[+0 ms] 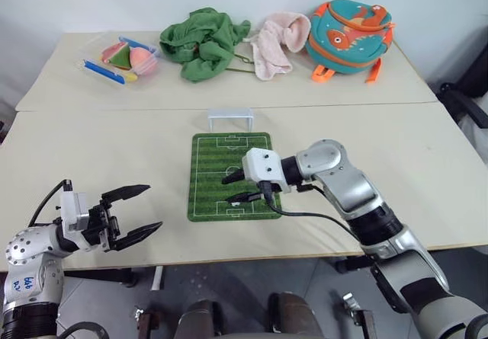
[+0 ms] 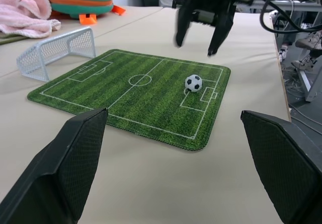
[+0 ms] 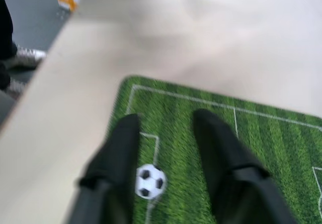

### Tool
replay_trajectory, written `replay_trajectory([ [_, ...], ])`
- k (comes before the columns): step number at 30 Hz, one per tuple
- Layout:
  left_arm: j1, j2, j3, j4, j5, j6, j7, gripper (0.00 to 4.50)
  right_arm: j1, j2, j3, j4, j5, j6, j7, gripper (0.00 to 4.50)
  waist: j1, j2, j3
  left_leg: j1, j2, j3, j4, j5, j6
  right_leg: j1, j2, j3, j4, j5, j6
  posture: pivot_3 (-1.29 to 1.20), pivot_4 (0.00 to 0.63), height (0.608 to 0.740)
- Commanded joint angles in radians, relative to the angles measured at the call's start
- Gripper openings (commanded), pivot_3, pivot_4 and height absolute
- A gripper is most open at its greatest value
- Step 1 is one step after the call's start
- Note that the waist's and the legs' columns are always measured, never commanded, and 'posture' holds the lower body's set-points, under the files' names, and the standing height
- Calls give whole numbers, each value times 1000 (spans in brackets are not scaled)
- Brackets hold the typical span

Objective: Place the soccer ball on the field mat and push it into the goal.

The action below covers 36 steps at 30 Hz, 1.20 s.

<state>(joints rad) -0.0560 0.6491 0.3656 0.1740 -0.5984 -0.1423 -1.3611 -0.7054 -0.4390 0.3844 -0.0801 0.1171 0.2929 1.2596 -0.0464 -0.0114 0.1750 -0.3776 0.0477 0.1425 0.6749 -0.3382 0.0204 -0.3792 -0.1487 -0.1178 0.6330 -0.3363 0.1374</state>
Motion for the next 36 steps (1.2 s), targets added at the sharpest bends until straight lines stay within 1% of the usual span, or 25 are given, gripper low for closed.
replay_trajectory([
  [1, -10, 12, 5, 0, -19, 2, -24, 4500, 61, -21, 11, -121, 34, 69, -11, 254, 0, 0, 0, 0, 0, 0, 0, 0, 0, 0, 0, 0, 0, 0, 0, 0, 150, 740],
  [2, -13, 13, 7, 2, -21, 5, -28, 4500, 78, -23, 20, -133, 31, 79, -18, 20, 0, 0, 0, 0, 0, 1, 1, -1, 0, 0, 0, 0, 0, 0, 0, 0, 150, 740],
  [6, -23, 14, 16, 6, -33, 23, -39, 4500, 119, -9, 52, -126, 17, 95, -46, 20, -6, 0, 0, 0, 0, 1, 2, -1, 0, 0, 0, 0, 0, 0, 0, 0, 150, 740],
  [10, -23, 22, 25, 13, -29, 30, -42, 4500, 105, 16, 77, -33, -3, 50, -60, 20, -7, 0, 0, 0, 0, 1, 2, -1, 0, 0, 0, 0, 0, 0, 0, 0, 150, 740],
  [16, -22, 23, 34, 0, -20, 27, -23, 4500, -12, 116, 78, 261, -53, -83, -97, 20, -10, 0, 0, 0, 0, 1, 3, -1, 0, 0, 0, 0, 2, 0, 0, 0, 150, 740],
  [21, -47, 34, 42, 21, -5, 16, 1, 4500, -229, 152, -22, 605, -110, -239, -253, 20, -9, 1, 1, -1, 0, 1, 5, -1, 0, -1, 0, 0, 4, 0, 0, 0, 150, 740],
  [23, -71, 34, 48, 42, 2, 9, 29, 4500, -313, 162, -74, 705, -111, -284, -325, 20, -11, 1, 1, -1, 0, 1, 5, -1, 0, -1, 0, 0, 4, 0, 0, 0, 150, 740],
  [25, -99, 30, 53, 66, 11, 3, 64, 4500, -371, 165, -122, 761, -105, -322, -371, 20, -13, 1, 1, -1, 0, 1, 5, -1, 0, -2, 0, 0, 4, 0, 0, 0, 150, 740],
  [27, -120, 25, 56, 82, 17, -2, 93, 4500, -399, 167, -160, 786, -95, -366, -398, 20, -15, 1, 1, -2, 0, 1, 4, -1, 0, -4, 0, 0, 6, 0, 0, 0, 150, 740],
  [29, -146, 15, 60, 97, 19, -2, 135, 4500, -398, 165, -200, 761, -62, -372, -391, 20, -17, 1, 1, -2, 1, 1, 4, -1, 0, -4, 0, -1, 6, 0, 0, 0, 150, 740],
  [33, -169, 2, 55, 114, 22, 8, 199, 4500, -341, 127, -239, 643, -12, -325, -326, 20, -17, 1, 1, -2, 0, 1, 3, -1, 0, -4, 0, -1, 6, 0, 0, 0, 150, 740],
  [36, -178, -2, 49, 126, 28, 15, 233, 4500, -284, 78, -263, 556, 19, -270, -290, 20, -14, 1, 1, -2, 0, 1, 3, -1, 1, -4, 0, -2, 6, 0, 0, 0, 150, 740],
])
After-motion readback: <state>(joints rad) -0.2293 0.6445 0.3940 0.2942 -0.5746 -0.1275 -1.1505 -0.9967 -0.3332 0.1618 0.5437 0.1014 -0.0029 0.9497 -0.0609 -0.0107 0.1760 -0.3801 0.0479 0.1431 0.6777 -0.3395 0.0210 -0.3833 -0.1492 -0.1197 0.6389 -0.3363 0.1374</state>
